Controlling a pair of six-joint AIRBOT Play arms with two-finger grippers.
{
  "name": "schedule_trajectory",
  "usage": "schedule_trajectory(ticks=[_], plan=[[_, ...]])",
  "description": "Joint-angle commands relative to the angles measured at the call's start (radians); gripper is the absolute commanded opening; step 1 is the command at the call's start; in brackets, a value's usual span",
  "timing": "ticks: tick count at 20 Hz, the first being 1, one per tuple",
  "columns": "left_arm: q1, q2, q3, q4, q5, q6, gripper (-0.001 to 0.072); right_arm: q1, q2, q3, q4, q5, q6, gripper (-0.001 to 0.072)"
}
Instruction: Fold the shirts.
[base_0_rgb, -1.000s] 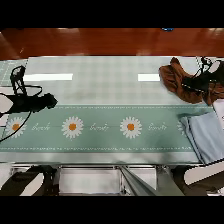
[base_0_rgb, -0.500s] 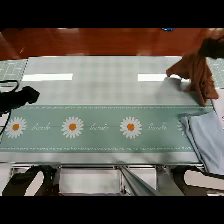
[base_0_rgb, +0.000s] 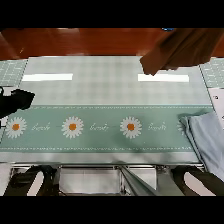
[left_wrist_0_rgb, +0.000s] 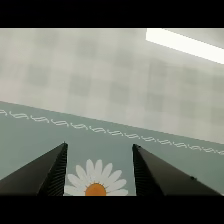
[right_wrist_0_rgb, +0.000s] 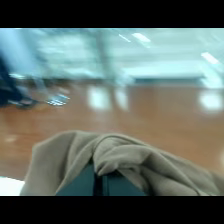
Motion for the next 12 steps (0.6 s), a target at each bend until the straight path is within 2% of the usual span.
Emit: schedule_trajectory(ticks=[1, 5, 9, 12], plan=[[-0.031, 0.013, 0.001, -0.043, -0.046, 0.001, 0.0505, 0.249, 0.031, 0.02, -0.069, -0.025, 0.016, 0.0028], [-0.072, 0.014, 0.001, -0.045, -0.086, 0.001, 0.0505, 0.559, -0.014, 0.02, -0.314, -0.053, 0.134, 0.0028], [-0.124, 0.016, -0.004, -0.045, -0.095, 0.001, 0.0505, 0.781, -0.078, 0.014, -0.495, 0.074, 0.248, 0.0028], [-0.153, 0.016, -0.004, -0.045, -0.096, 0.0, 0.0505, 0.885, -0.129, -0.033, -0.587, 0.091, 0.33, 0.0028]])
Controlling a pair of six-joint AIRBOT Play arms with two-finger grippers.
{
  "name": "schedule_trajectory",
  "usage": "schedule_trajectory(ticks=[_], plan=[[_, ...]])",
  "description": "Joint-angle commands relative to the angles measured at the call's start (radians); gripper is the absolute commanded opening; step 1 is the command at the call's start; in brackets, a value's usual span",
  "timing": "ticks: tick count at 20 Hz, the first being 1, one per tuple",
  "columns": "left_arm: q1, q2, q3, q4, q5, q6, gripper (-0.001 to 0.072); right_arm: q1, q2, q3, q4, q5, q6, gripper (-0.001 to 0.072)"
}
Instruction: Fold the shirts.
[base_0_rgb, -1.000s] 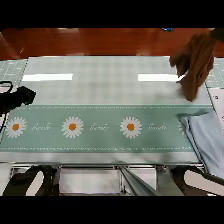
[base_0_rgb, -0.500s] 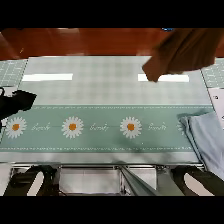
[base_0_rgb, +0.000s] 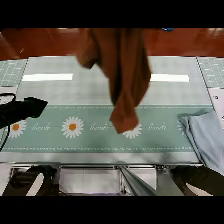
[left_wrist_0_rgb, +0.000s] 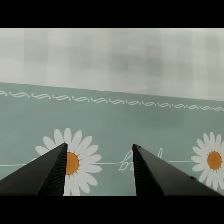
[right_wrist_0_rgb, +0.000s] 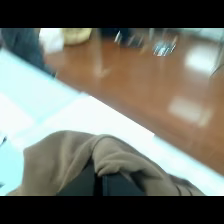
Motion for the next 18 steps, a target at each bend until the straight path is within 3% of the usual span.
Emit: schedule_trajectory(ticks=[1, 6, 12, 13, 14, 15, 17, 18], plan=[[-0.037, 0.001, -0.002, -0.004, -0.011, -0.001, 0.0505, 0.124, -0.057, -0.05, -0.142, 0.054, 0.138, 0.0028], [-0.087, 0.001, -0.077, -0.028, -0.014, 0.0, 0.0505, 0.092, -0.076, -0.313, -0.383, 0.179, 0.27, 0.0028], [-0.148, -0.004, -0.313, -0.136, 0.064, 0.0, 0.0505, -0.143, -0.076, -0.797, -0.346, 0.136, 0.346, 0.0029], [-0.156, -0.005, -0.35, -0.166, 0.101, 0.0, 0.0505, -0.183, -0.076, -0.838, -0.322, 0.132, 0.356, 0.0054], [-0.165, -0.005, -0.381, -0.195, 0.142, 0.0, 0.0505, -0.219, -0.076, -0.868, -0.288, 0.117, 0.367, 0.0263], [-0.177, -0.012, -0.403, -0.223, 0.194, 0.0, 0.0505, -0.247, -0.076, -0.875, -0.257, 0.109, 0.327, 0.0411], [-0.167, -0.049, -0.37, -0.188, 0.259, 0.062, 0.0505, -0.319, -0.067, -0.825, -0.302, 0.168, 0.224, 0.0418], [-0.124, -0.067, -0.305, -0.111, 0.229, 0.057, 0.0506, -0.388, -0.046, -0.773, -0.388, 0.254, 0.219, 0.0418]])
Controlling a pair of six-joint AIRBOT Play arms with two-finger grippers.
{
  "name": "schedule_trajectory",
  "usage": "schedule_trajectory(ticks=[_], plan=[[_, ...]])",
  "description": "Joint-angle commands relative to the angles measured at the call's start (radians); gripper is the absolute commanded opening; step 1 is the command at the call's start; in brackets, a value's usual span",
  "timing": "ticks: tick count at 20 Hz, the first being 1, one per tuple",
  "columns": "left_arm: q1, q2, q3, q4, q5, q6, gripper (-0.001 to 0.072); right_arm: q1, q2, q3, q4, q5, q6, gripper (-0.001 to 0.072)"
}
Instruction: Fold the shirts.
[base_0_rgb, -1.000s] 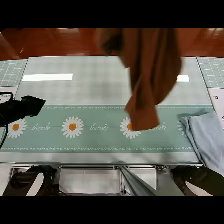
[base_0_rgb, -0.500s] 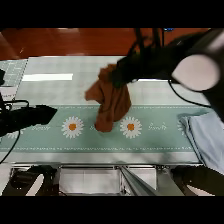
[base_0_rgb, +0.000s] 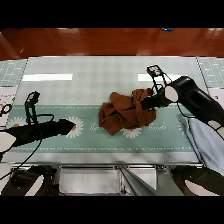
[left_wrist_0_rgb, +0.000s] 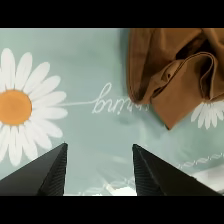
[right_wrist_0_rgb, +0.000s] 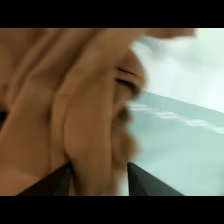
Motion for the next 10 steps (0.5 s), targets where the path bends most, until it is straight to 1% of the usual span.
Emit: schedule_trajectory(ticks=[1, 2, 3, 4, 5, 6, 7, 8, 9, 10], plan=[[0.101, -0.047, 0.119, 0.129, 0.008, 0.011, 0.0505, -0.215, 0.061, 0.063, -0.162, 0.166, -0.086, 0.0418], [0.19, -0.05, 0.194, 0.159, -0.026, 0.013, 0.0505, -0.323, 0.118, 0.075, -0.192, 0.165, -0.111, 0.0417], [0.275, -0.049, 0.236, 0.152, -0.033, 0.014, 0.0506, -0.459, 0.183, 0.069, -0.176, 0.126, -0.109, 0.0417], [0.356, -0.049, 0.24, 0.08, -0.037, 0.004, 0.0506, -0.596, 0.24, 0.042, -0.103, 0.066, -0.067, 0.0416], [0.402, -0.059, 0.209, -0.034, -0.041, 0.017, 0.0505, -0.73, 0.288, -0.014, 0.037, -0.008, -0.061, 0.0414], [0.413, -0.079, 0.155, -0.144, -0.055, 0.073, 0.0505, -0.853, 0.327, -0.098, 0.22, -0.074, -0.118, 0.041], [0.402, -0.116, 0.083, -0.24, -0.078, 0.123, 0.0505, -0.94, 0.347, -0.188, 0.411, -0.099, -0.217, 0.041], [0.382, -0.167, 0.014, -0.331, -0.089, 0.162, 0.0505, -0.986, 0.349, -0.261, 0.578, -0.085, -0.332, 0.041], [0.358, -0.239, -0.047, -0.436, -0.089, 0.22, 0.0505, -0.998, 0.349, -0.326, 0.715, -0.07, -0.435, 0.041], [0.333, -0.327, -0.08, -0.547, -0.084, 0.288, 0.0504, -0.993, 0.349, -0.372, 0.809, -0.07, -0.486, 0.041]])
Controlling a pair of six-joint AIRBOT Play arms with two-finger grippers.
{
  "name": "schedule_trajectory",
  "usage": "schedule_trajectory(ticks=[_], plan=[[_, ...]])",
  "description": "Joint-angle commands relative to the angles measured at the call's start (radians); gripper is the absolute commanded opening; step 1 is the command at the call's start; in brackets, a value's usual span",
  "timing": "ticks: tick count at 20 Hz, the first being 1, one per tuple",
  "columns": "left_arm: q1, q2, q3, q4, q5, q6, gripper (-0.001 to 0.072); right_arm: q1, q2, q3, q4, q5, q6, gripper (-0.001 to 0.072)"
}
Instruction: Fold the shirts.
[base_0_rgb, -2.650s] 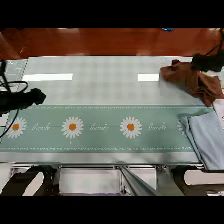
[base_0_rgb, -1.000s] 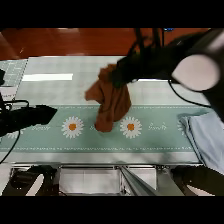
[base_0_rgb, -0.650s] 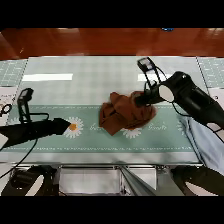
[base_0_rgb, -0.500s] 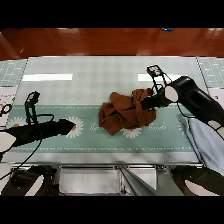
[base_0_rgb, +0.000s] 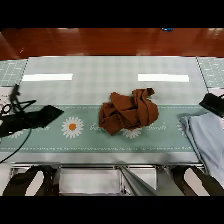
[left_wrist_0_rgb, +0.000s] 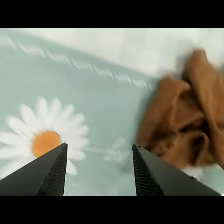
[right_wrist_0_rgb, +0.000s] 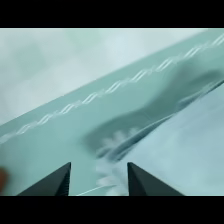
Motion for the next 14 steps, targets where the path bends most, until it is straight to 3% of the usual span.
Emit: schedule_trajectory(ticks=[1, 3, 5, 10, 14], plan=[[-0.034, -0.234, -0.112, -0.39, -0.021, 0.22, 0.0504, -0.12, 0.039, -0.181, 0.471, -0.035, -0.249, 0.041], [-0.099, -0.423, -0.08, -0.527, -0.019, 0.332, 0.0505, -0.084, 0.029, -0.193, 0.483, -0.035, -0.264, 0.041], [-0.176, -0.583, -0.016, -0.571, -0.013, 0.37, 0.0504, -0.048, 0.021, -0.193, 0.476, -0.035, -0.272, 0.041], [-0.408, -0.791, 0.158, -0.571, 0.045, 0.314, 0.0505, 0.006, 0.018, -0.193, 0.463, -0.038, -0.274, 0.041], [-0.497, -0.841, 0.259, -0.564, 0.059, 0.267, 0.0505, 0.006, 0.018, -0.193, 0.451, -0.039, -0.274, 0.041]])
